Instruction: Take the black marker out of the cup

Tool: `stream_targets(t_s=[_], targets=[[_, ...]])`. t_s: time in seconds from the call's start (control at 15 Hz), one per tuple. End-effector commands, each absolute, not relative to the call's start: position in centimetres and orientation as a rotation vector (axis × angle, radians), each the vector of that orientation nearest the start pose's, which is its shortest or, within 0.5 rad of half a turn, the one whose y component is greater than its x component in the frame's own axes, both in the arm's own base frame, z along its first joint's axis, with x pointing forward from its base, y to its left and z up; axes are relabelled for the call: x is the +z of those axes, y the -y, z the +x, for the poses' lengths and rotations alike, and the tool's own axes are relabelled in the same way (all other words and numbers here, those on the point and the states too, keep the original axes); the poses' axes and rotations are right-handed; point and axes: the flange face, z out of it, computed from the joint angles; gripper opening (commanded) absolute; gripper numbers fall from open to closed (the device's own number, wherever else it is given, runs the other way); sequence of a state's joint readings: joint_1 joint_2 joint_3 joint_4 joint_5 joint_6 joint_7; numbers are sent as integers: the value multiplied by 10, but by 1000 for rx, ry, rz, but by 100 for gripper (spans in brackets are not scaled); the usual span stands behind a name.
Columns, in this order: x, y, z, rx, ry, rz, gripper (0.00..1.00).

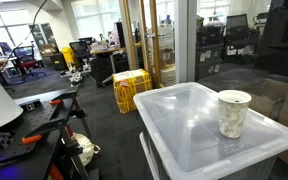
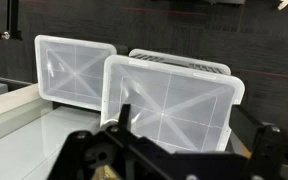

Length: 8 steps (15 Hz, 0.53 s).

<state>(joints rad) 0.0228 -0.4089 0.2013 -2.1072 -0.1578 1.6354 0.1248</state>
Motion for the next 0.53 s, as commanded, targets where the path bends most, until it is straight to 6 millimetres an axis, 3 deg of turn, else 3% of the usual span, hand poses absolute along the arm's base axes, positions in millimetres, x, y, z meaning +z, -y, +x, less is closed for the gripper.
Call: stream_targets(t_s=[0.0, 0.47], targets=[[576, -91, 415, 53, 162, -3382, 100], [575, -89, 416, 25, 194, -3394, 100]])
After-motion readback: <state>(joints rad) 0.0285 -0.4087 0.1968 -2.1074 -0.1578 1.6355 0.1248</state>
